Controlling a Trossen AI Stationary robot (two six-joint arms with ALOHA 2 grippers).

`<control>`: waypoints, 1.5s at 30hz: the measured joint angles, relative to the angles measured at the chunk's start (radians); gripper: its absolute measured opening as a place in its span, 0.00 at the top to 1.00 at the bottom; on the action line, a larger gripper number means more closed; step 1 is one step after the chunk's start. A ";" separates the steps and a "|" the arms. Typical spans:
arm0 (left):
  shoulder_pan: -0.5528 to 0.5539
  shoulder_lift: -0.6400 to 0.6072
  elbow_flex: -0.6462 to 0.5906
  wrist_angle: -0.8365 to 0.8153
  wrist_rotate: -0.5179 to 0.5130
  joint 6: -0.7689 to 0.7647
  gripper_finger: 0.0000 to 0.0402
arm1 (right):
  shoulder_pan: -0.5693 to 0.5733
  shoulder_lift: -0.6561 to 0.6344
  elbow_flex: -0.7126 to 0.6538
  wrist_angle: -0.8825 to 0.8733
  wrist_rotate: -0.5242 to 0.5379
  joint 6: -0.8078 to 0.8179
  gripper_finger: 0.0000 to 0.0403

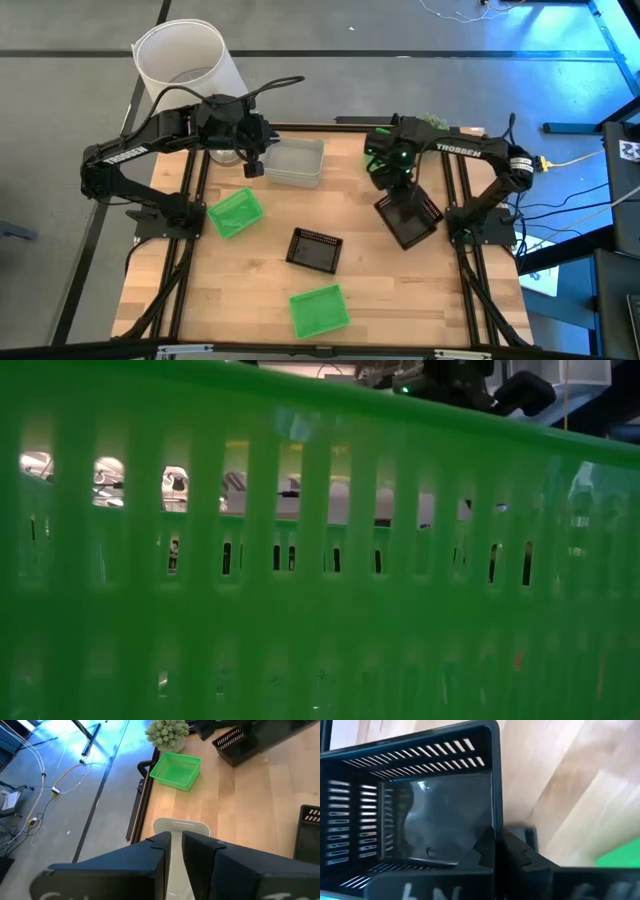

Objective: Stack baskets by color
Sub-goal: Stack the middle black bin on top of the top black bin

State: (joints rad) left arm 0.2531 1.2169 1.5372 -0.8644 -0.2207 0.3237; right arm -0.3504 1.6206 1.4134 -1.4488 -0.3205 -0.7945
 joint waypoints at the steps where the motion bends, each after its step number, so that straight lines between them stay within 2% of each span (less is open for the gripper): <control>1: 0.000 0.000 0.000 0.001 0.000 0.000 0.90 | -0.016 -0.015 -0.017 0.002 0.002 0.000 1.00; 9: 0.000 0.000 0.000 0.003 -0.002 -0.001 0.90 | -0.136 -0.108 -0.144 0.037 0.064 -0.046 1.00; 14: 0.000 0.000 0.000 0.005 -0.002 -0.008 0.90 | -0.214 -0.118 -0.278 0.132 0.135 -0.082 1.00; 19: 0.000 0.000 0.000 0.009 -0.004 -0.031 0.90 | -0.255 -0.118 -0.377 0.250 0.144 -0.126 1.00; 21: 0.000 0.000 0.000 0.011 -0.005 -0.035 0.90 | -0.256 -0.118 -0.389 0.277 0.129 -0.126 1.00; 26: 0.000 0.000 0.000 0.011 -0.006 -0.052 0.90 | -0.251 -0.118 -0.391 0.328 0.014 -0.127 1.00; 30: 0.000 0.000 0.000 0.012 -0.006 -0.060 0.90 | -0.230 -0.118 -0.391 0.395 -0.018 -0.115 1.00; 38: 0.000 0.000 0.000 0.012 -0.006 -0.060 0.90 | -0.198 -0.118 -0.391 0.475 -0.022 0.012 0.89; 45: 0.000 0.000 0.000 0.012 -0.006 -0.054 0.90 | -0.178 -0.118 -0.391 0.468 -0.022 0.127 0.87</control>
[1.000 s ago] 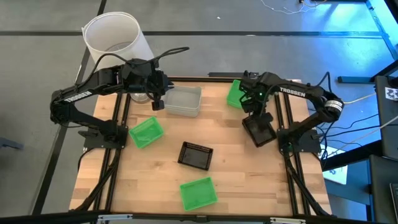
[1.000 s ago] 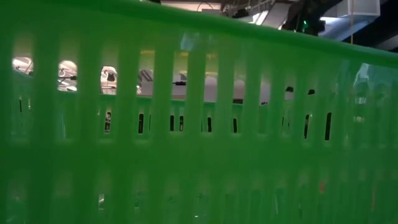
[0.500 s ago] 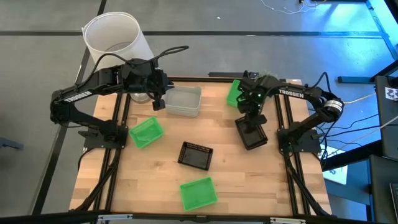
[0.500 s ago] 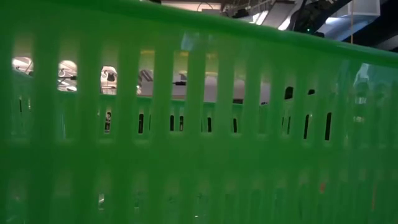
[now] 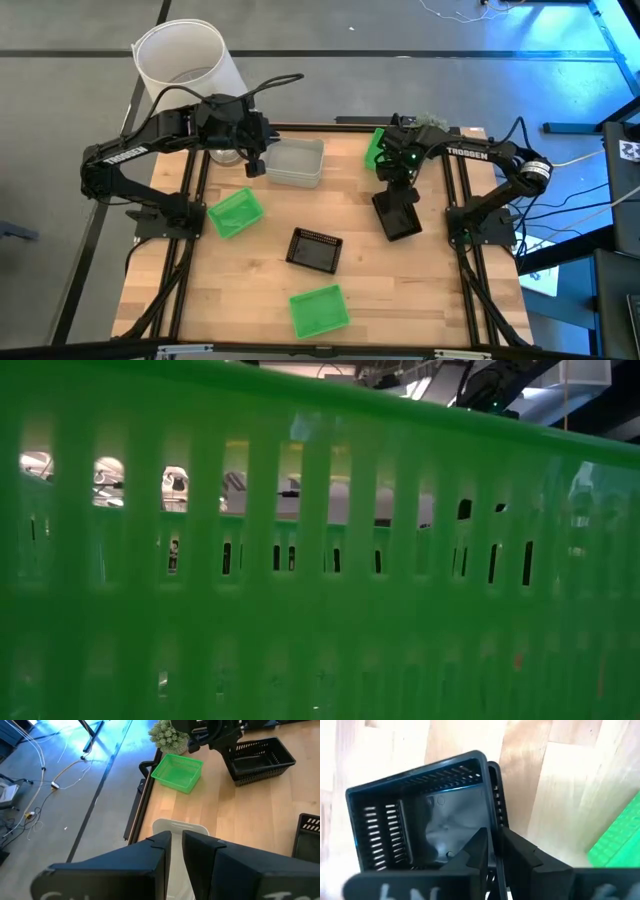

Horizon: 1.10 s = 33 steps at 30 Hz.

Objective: Stack baskets by color
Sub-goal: Stack the middle black bin on top of the top black bin, then stack the bottom black bin on top of the top black bin

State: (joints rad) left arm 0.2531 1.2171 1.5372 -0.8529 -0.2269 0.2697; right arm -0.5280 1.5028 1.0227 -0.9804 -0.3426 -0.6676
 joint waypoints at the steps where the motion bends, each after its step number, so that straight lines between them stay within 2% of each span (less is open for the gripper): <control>1: 0.000 0.000 0.000 0.000 0.000 0.001 0.90 | 0.003 0.001 0.006 -0.006 0.000 0.010 0.87; 6: 0.000 0.000 0.000 0.000 0.000 0.001 0.90 | 0.020 0.001 0.086 -0.039 0.000 0.068 0.87; 11: 0.000 0.000 0.000 0.000 0.000 0.002 0.90 | 0.042 0.001 0.186 -0.004 -0.007 0.236 0.87; 17: 0.000 0.000 0.000 -0.025 0.000 0.002 0.90 | 0.094 0.004 0.210 0.200 -0.179 0.496 0.86; 20: 0.000 0.000 0.000 -0.040 -0.001 0.002 0.90 | 0.142 0.015 0.210 0.281 -0.199 0.596 0.86; 26: 0.000 0.000 -0.001 -0.058 -0.001 0.003 0.90 | 0.257 0.063 0.210 0.357 -0.158 0.610 0.86; 33: 0.000 0.000 -0.001 -0.073 0.000 0.054 0.90 | 0.342 0.118 0.209 0.447 -0.146 0.585 0.88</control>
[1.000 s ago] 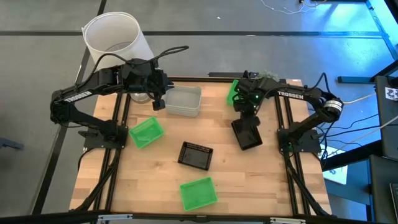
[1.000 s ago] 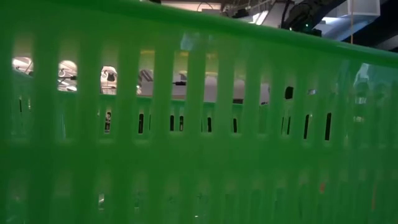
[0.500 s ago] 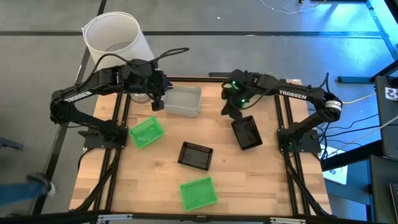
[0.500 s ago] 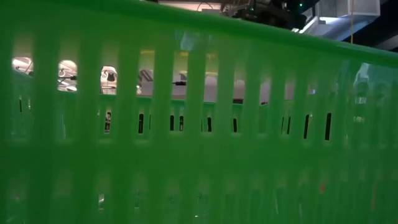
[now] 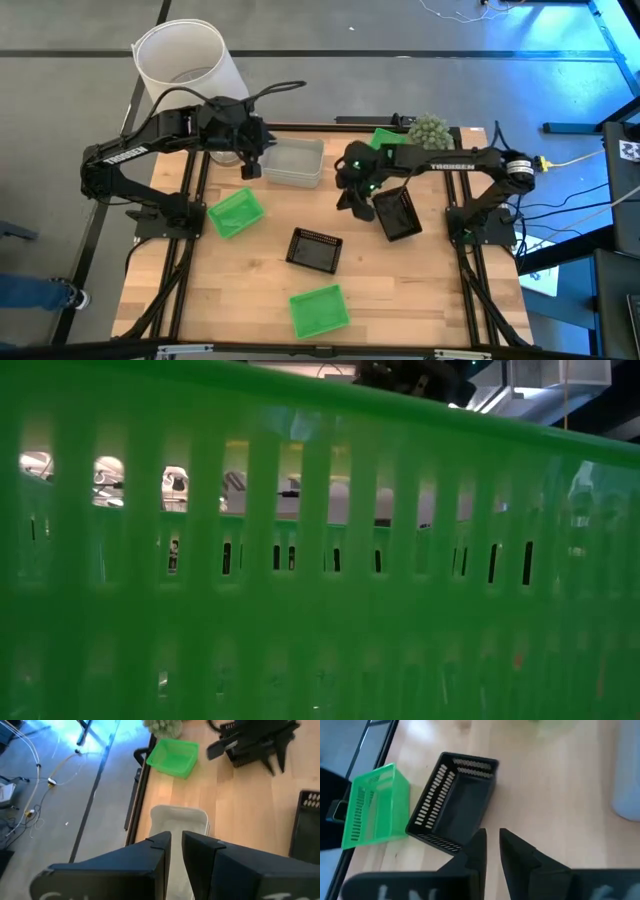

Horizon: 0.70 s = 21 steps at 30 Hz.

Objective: Stack baskets by color
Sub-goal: Stack the bottom black bin on top of the top black bin

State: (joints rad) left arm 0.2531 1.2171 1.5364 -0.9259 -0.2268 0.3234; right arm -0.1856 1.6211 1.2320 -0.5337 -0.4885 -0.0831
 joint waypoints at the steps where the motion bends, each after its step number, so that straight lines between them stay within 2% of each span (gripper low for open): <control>1: 0.000 0.000 0.000 -0.011 0.000 0.001 0.90 | 0.013 0.006 0.000 0.000 0.004 -0.001 0.90; 4: 0.000 0.000 0.000 -0.030 0.012 0.001 0.90 | 0.048 0.025 0.000 0.001 0.021 0.011 0.97; 7: 0.000 0.000 0.000 -0.046 0.056 0.002 0.90 | 0.076 0.041 0.000 0.027 0.024 0.061 0.98; 12: 0.000 0.000 0.000 -0.079 0.193 0.003 0.90 | 0.111 0.067 0.000 0.076 0.040 0.129 0.89; 18: 0.000 0.000 0.000 -0.103 0.195 0.003 0.90 | 0.163 0.104 0.000 0.102 0.128 0.152 0.76; 21: 0.000 0.000 0.000 -0.109 0.196 0.003 0.90 | 0.190 0.135 0.000 0.112 0.196 0.156 0.73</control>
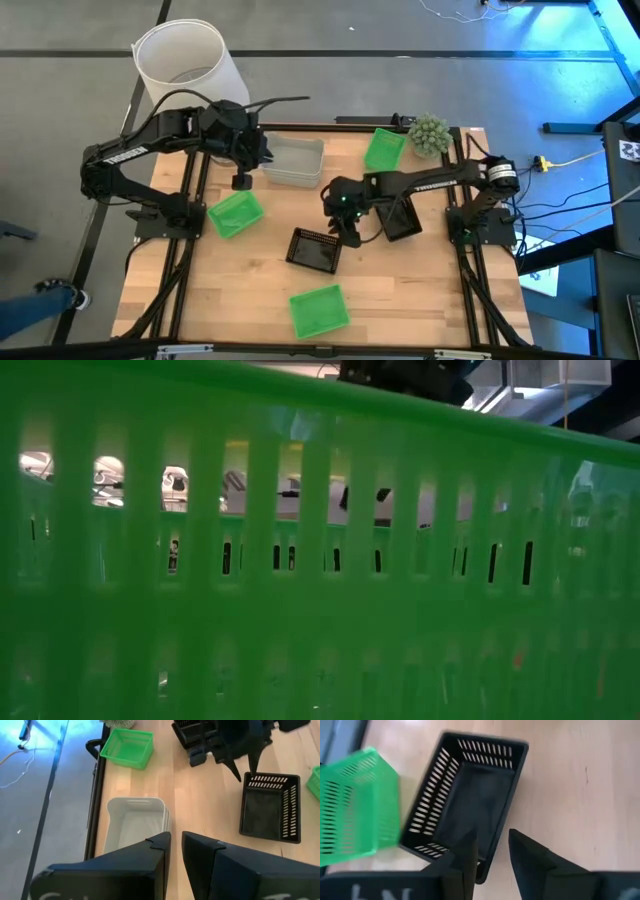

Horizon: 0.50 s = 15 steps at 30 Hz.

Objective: Stack baskets by color
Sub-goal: Stack the bottom black bin on top of the top black bin

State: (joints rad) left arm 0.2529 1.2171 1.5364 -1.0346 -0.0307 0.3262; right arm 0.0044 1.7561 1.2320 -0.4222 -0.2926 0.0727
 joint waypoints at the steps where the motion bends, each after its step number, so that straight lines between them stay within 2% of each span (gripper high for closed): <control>1: 0.000 0.000 0.000 -0.002 0.000 0.000 0.90 | 0.008 0.012 0.000 0.002 0.017 0.000 0.72; 7: 0.000 0.000 0.000 -0.006 0.000 0.000 0.90 | 0.045 0.082 0.000 0.021 0.115 0.005 0.72; 15: 0.000 0.000 0.000 -0.007 0.000 0.000 0.90 | 0.047 0.143 0.000 0.050 0.110 0.054 0.72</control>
State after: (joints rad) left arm 0.2531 1.2171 1.5364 -1.0412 -0.0311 0.3264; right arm 0.0517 1.8988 1.2316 -0.3724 -0.1822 0.1262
